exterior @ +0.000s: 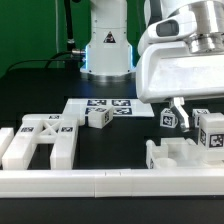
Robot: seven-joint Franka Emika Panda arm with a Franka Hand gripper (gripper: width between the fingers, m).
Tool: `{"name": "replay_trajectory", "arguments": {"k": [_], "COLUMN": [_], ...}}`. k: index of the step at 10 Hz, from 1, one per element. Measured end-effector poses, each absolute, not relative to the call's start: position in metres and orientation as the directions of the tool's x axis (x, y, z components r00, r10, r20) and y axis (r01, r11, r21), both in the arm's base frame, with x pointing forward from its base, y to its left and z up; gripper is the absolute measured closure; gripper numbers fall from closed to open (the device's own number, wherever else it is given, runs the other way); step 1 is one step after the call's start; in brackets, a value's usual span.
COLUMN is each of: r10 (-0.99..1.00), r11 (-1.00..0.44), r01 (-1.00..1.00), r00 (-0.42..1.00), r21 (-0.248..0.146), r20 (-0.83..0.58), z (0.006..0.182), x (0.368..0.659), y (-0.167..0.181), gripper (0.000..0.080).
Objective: Assemble chair
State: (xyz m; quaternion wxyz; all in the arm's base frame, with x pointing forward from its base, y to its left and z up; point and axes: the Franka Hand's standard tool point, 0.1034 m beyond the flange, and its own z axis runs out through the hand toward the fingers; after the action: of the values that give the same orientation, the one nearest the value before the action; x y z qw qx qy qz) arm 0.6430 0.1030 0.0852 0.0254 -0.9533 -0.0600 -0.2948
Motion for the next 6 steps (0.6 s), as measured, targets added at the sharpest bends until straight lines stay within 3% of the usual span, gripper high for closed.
{"name": "replay_trajectory", "arguments": {"k": [4,6], "r10": [0.109,0.112], "r11": [-0.990,-0.990], "r01": [0.138,0.141], "r00": [0.838,0.854], "r21": [-0.014,-0.020], "r20": [0.535,0.507], "z": [0.113,0.113], "x": [0.651,0.650], "y": [0.094,0.095], "gripper": [0.0150,0.0150]}}
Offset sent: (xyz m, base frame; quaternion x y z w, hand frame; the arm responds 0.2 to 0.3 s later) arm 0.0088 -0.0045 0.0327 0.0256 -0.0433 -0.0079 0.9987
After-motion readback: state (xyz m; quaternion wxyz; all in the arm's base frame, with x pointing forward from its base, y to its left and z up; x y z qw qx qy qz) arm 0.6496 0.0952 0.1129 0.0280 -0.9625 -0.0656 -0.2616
